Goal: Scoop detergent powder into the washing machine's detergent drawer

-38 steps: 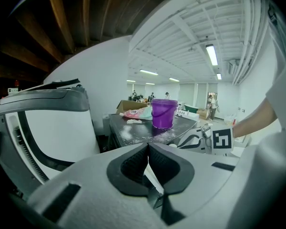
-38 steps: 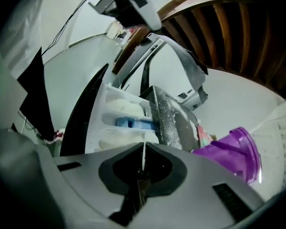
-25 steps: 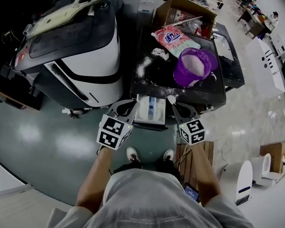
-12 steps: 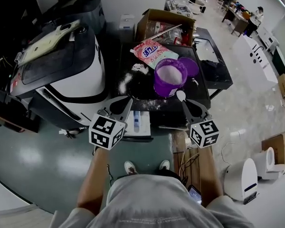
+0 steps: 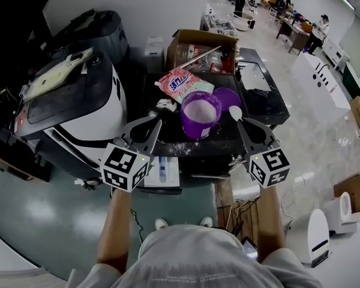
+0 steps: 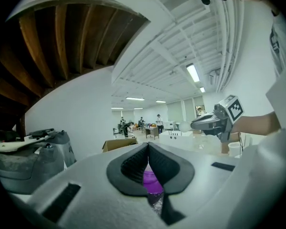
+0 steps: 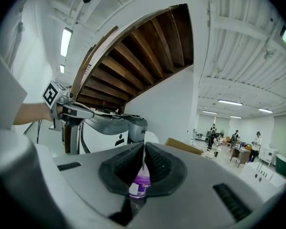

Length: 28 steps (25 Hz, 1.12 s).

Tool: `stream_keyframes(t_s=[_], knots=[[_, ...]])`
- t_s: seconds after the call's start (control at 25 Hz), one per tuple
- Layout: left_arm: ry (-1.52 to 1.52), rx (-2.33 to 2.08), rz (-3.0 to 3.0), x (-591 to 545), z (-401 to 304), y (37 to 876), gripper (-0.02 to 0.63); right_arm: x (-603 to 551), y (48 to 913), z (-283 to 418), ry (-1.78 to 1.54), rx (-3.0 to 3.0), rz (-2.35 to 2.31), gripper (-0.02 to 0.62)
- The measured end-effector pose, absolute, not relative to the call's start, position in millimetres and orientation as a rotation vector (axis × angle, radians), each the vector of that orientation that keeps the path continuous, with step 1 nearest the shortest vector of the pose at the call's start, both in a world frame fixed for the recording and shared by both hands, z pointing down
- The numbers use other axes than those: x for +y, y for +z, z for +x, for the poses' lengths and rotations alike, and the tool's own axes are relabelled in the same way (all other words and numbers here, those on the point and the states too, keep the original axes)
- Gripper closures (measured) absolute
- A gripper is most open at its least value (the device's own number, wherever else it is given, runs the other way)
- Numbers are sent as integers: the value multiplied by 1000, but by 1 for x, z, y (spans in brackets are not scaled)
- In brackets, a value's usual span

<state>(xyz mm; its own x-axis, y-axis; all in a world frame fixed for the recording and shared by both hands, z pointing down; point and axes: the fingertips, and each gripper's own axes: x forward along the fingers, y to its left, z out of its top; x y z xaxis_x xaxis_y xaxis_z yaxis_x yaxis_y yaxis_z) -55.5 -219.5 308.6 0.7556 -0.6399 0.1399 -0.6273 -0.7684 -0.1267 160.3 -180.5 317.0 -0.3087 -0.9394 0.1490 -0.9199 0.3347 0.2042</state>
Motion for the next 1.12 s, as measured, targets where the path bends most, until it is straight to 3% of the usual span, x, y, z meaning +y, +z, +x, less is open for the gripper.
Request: stream_keyframes(t_s=[1.12], knots=[[-186,1111,-2798,-225,-52,271,597,-201,294,168,-219,-2402,1612,583]])
